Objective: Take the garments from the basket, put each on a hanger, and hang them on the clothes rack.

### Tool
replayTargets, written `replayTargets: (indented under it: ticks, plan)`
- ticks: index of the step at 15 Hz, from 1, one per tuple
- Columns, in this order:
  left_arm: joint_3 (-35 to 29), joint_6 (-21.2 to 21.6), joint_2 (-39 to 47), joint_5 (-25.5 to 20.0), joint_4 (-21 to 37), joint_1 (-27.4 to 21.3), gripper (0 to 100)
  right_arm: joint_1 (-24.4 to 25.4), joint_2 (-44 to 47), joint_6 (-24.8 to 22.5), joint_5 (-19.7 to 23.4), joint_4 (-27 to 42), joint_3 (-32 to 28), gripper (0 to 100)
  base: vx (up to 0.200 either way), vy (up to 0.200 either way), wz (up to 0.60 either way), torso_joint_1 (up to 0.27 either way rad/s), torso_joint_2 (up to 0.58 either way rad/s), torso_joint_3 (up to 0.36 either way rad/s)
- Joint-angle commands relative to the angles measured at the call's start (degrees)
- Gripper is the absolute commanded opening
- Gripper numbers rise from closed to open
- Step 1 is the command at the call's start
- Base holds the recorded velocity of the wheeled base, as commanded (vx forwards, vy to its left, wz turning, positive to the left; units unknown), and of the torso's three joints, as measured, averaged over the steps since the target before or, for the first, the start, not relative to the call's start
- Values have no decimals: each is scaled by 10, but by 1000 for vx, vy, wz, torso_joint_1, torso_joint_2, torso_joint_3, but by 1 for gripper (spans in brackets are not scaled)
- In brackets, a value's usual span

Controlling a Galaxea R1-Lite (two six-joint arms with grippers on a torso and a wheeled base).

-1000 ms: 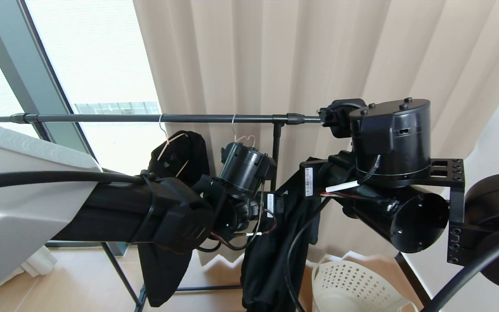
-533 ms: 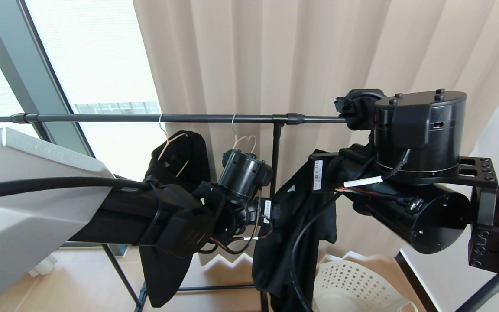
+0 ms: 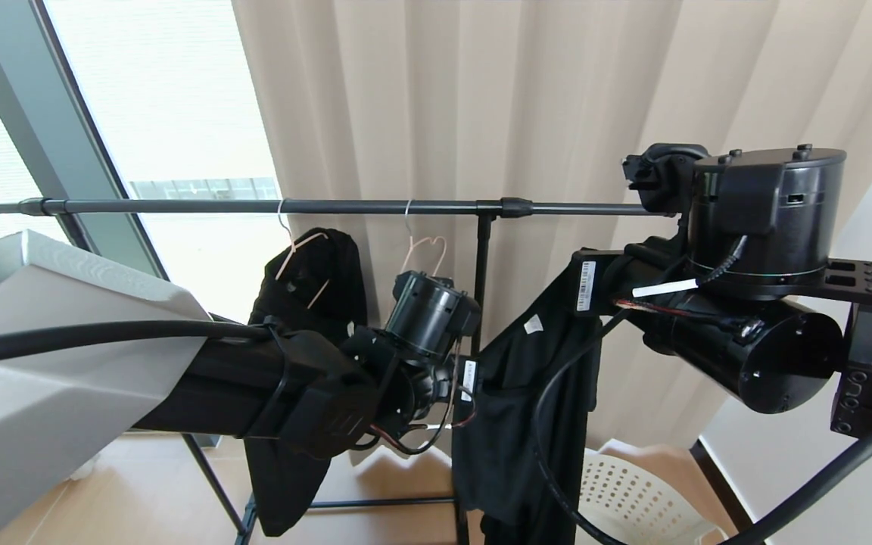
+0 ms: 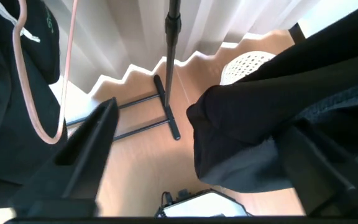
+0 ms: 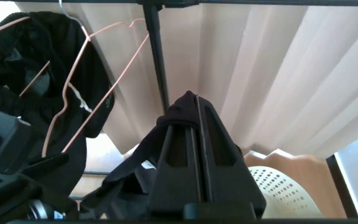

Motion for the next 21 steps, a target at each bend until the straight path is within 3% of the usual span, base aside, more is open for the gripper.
replayTargets:
  ticks: [1, 4, 6, 9, 11, 13, 21]
  plan:
    - [10, -1, -19, 1, -1, -6, 0, -13, -2, -1, 6, 0, -1, 0, 0, 0, 0, 0, 0, 0]
    - [39, 10, -77, 0, -1, -16, 0, -47, -1, -17, 10, 0, -1, 0, 0, 0, 0, 0, 0, 0]
    - [61, 37, -136, -1, -1, -8, 0, -72, -3, -61, 12, 1, 31, 0, 0, 0, 0, 0, 0, 0]
    - [61, 44, -164, -4, 0, 8, 0, -68, -22, -129, 14, 1, 82, 0, 0, 0, 0, 0, 0, 0]
    - [58, 76, -178, -9, -2, 13, 0, -62, -34, -161, 33, 5, 88, 0, 0, 0, 0, 0, 0, 0]
    - [47, 90, -185, -26, -2, 13, 0, -59, -50, -176, 68, 25, 92, 0, 0, 0, 0, 0, 0, 0]
    - [32, 102, -182, -61, -2, 13, 0, -58, -73, -180, 73, 36, 115, 0, 0, 0, 0, 0, 0, 0]
